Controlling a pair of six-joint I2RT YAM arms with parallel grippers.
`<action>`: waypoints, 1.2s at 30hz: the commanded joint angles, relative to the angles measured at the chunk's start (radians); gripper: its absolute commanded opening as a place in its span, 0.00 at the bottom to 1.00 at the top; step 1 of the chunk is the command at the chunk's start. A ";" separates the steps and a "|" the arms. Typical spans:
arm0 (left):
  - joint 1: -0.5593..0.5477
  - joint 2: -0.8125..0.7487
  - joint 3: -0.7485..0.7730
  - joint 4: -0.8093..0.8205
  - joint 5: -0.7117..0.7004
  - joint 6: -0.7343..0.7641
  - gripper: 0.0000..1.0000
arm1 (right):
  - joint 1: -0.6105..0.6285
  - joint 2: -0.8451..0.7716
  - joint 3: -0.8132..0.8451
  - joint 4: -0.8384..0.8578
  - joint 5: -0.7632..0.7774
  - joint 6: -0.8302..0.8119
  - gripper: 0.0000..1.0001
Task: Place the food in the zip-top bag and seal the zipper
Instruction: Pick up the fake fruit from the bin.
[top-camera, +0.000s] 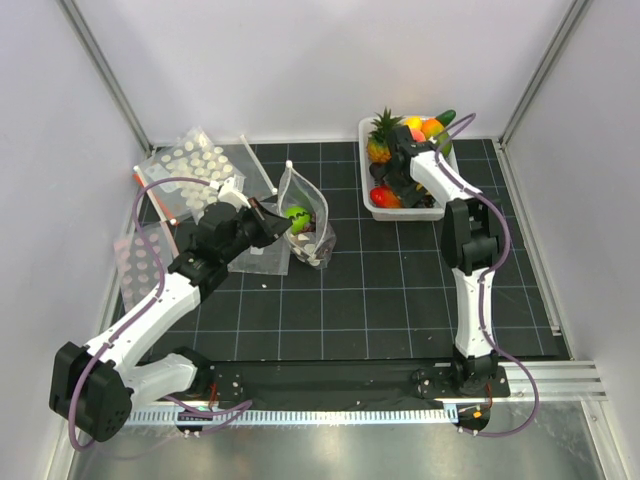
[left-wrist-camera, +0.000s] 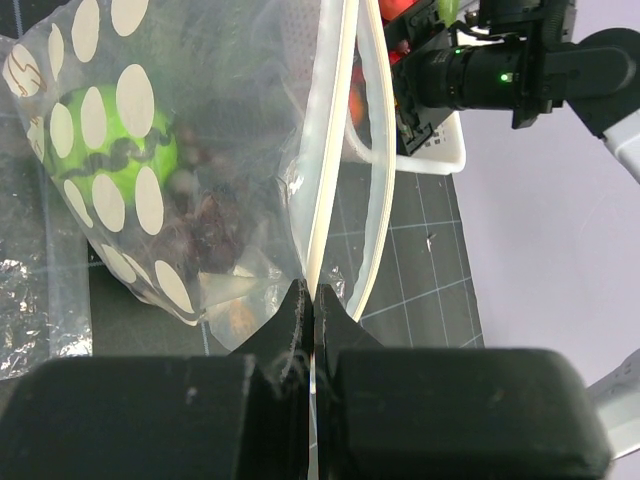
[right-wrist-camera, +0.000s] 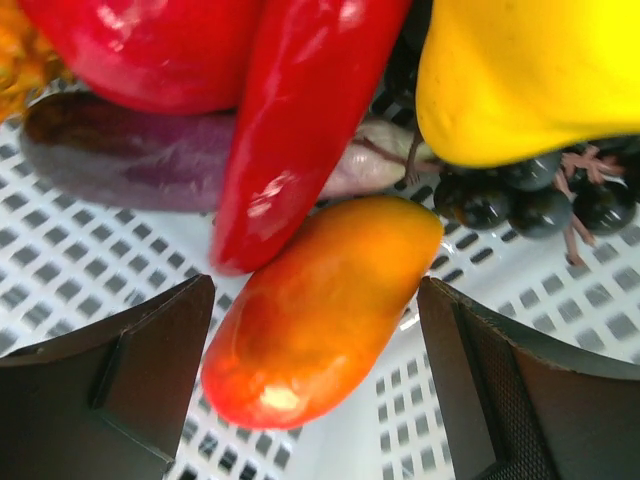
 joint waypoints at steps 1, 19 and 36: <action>0.003 -0.015 0.022 0.045 0.025 0.010 0.00 | -0.003 0.035 -0.003 -0.001 0.004 0.040 0.90; 0.005 -0.014 0.022 0.042 0.022 0.015 0.00 | -0.004 -0.117 -0.134 0.249 -0.059 -0.143 0.32; 0.005 0.006 0.031 0.042 0.042 0.010 0.00 | 0.031 -0.591 -0.431 0.536 -0.003 -0.307 0.31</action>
